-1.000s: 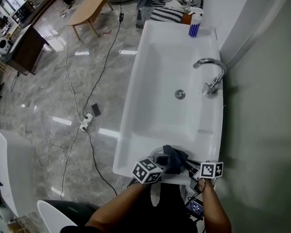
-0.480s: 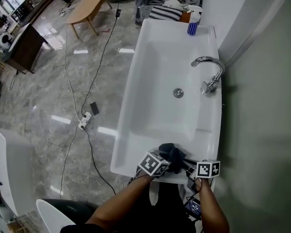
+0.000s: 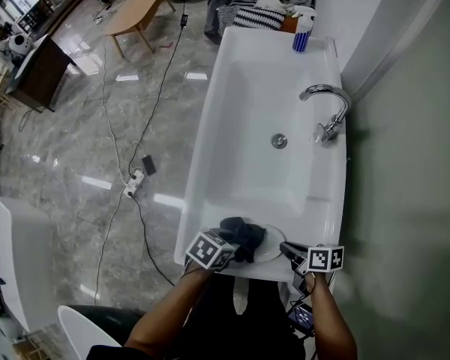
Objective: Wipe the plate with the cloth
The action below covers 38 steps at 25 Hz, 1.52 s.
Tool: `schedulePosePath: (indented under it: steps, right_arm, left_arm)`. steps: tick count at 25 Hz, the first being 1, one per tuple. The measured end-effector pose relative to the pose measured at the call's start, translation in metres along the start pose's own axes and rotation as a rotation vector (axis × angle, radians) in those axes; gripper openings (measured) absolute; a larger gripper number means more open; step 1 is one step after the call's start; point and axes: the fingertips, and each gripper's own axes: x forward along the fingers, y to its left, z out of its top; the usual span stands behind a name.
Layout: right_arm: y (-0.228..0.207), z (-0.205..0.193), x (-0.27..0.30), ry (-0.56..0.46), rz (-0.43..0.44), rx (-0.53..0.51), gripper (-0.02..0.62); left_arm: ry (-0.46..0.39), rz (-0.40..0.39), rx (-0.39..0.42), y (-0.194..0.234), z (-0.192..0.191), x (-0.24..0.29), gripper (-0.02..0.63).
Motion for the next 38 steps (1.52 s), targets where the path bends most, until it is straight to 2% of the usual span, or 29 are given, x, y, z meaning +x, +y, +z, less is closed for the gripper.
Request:
schedulePosePath:
  steps: [5,7,11,14,16,20,25,31,35,38]
  right_arm:
    - [-0.001,0.0,0.001,0.001,-0.003,-0.001,0.02]
    - [-0.001,0.001,0.001,0.001,-0.001,-0.004,0.02]
    - [0.001,0.001,0.0,-0.008,0.008,-0.002,0.02]
    - [0.002,0.002,0.0,-0.017,0.013,0.007,0.018]
    - [0.004,0.001,0.0,-0.016,0.015,0.011,0.018]
    - [0.007,-0.002,-0.002,-0.015,0.017,0.006,0.017]
    - [0.002,0.0,0.0,-0.008,-0.001,-0.006,0.018]
    - [-0.001,-0.001,0.0,0.001,-0.007,-0.002,0.018]
    - [-0.001,-0.001,0.001,-0.002,-0.007,0.0,0.018]
    - [0.001,-0.002,0.002,-0.002,-0.005,0.0,0.018]
  left_arm:
    - [-0.028,0.075,-0.01,0.024,-0.006,-0.034,0.04]
    - [-0.07,0.071,-0.016,0.02,0.0,-0.046,0.04]
    - [-0.164,-0.083,0.014,-0.037,0.033,-0.033,0.04]
    - [-0.149,-0.195,0.033,-0.076,0.046,0.01,0.04]
    - [-0.119,-0.209,0.036,-0.083,0.042,0.034,0.04]
    - [-0.078,-0.184,0.037,-0.074,0.031,0.052,0.04]
    - [-0.059,-0.122,0.024,-0.052,0.027,0.047,0.04]
    - [-0.055,-0.021,0.011,-0.014,0.01,0.013,0.04]
    - [-0.082,0.035,-0.032,0.014,0.0,-0.019,0.04]
    - [-0.096,0.095,-0.032,0.03,-0.003,-0.044,0.04]
